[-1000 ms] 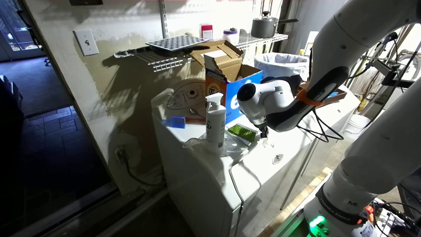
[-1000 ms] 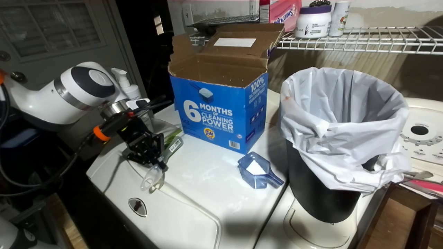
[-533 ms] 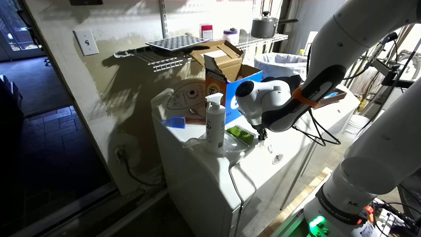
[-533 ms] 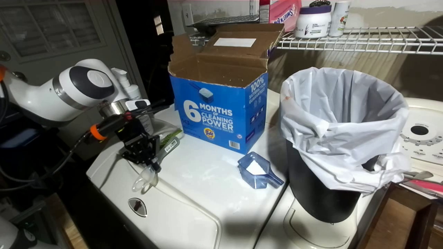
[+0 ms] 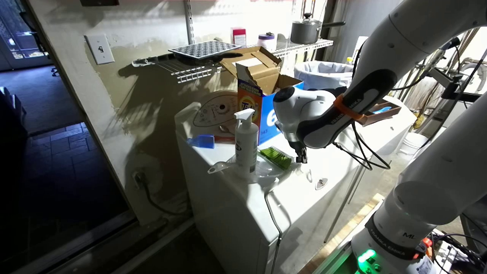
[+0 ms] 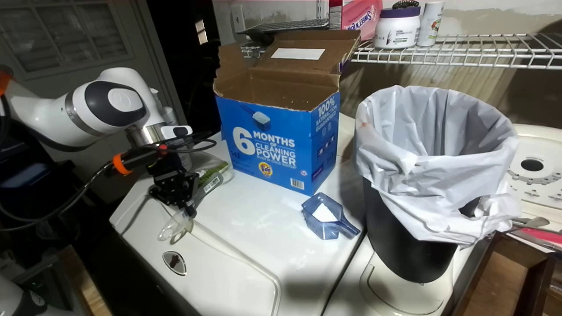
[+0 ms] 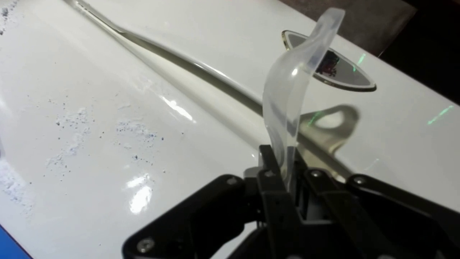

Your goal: Use the hand broom to brush the white substance onto the dustpan

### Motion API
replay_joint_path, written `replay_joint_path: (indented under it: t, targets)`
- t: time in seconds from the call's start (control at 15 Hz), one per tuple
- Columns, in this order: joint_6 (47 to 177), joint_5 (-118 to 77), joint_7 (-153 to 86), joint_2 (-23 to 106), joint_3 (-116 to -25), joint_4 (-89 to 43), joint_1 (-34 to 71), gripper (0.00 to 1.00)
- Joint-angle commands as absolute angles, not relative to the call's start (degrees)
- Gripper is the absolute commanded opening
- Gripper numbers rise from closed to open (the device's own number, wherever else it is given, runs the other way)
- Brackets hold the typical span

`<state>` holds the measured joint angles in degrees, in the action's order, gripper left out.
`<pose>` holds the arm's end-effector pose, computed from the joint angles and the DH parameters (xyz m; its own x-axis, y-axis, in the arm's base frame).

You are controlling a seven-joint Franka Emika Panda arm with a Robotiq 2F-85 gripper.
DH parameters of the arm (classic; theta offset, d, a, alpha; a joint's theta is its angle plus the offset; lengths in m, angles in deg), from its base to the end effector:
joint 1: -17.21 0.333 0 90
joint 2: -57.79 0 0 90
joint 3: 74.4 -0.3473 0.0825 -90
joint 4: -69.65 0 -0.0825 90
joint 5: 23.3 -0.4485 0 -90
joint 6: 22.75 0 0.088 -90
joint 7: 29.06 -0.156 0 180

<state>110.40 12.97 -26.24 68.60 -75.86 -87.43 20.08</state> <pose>0.3938 -0.0028 0.1964 0.8029 0.5039 -0.3185 0.5912 -0.7416 0.3170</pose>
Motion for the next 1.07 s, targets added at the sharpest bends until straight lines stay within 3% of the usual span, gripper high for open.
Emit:
replay_joint_path:
  t: [0.0, 1.0]
  targets:
    - [111.02, 10.27, -23.93, 69.69, -76.07, -87.96, 19.87, 0.03]
    - [116.41, 3.08, -16.58, 71.37, -73.85, -87.72, 18.83, 0.03]
